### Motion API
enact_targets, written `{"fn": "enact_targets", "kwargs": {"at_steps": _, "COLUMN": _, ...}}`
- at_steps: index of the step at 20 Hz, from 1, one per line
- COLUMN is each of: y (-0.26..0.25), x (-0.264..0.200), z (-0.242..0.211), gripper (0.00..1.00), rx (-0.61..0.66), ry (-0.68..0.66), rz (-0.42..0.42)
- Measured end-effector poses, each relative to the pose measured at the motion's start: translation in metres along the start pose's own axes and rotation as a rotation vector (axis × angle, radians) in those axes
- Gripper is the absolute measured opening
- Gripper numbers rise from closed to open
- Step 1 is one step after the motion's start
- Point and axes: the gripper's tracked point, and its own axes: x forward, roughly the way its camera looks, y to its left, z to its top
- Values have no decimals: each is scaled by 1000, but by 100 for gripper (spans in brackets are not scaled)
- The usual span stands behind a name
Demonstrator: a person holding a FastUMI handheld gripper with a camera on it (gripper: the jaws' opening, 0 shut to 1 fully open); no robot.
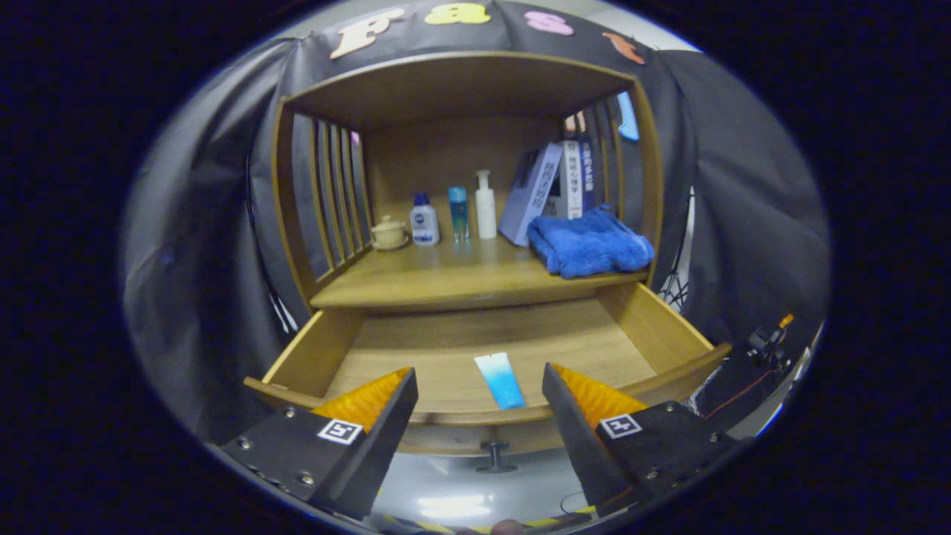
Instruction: Pull open the drawer, take out the items inside it, and place them on the countertop above the cabinet.
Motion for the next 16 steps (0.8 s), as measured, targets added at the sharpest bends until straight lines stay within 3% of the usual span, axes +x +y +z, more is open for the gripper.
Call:
{"fn": "enact_targets", "kwargs": {"at_steps": 4, "y": -11, "x": 43, "z": -7, "gripper": 100, "rx": -71, "ry": 184, "rz": 8}}
{"fn": "enact_targets", "kwargs": {"at_steps": 7, "y": -11, "x": 75, "z": -19, "gripper": 100, "rx": -55, "ry": 316, "rz": 19}}
{"fn": "enact_targets", "kwargs": {"at_steps": 12, "y": -26, "x": 107, "z": -52, "gripper": 99, "rx": -89, "ry": 518, "rz": -49}}
{"fn": "enact_targets", "kwargs": {"at_steps": 14, "y": -26, "x": 111, "z": -67, "gripper": 96, "rx": -111, "ry": 588, "rz": -60}}
{"fn": "enact_targets", "kwargs": {"at_steps": 16, "y": -32, "x": 111, "z": -80, "gripper": 85, "rx": -144, "ry": 653, "rz": -86}}
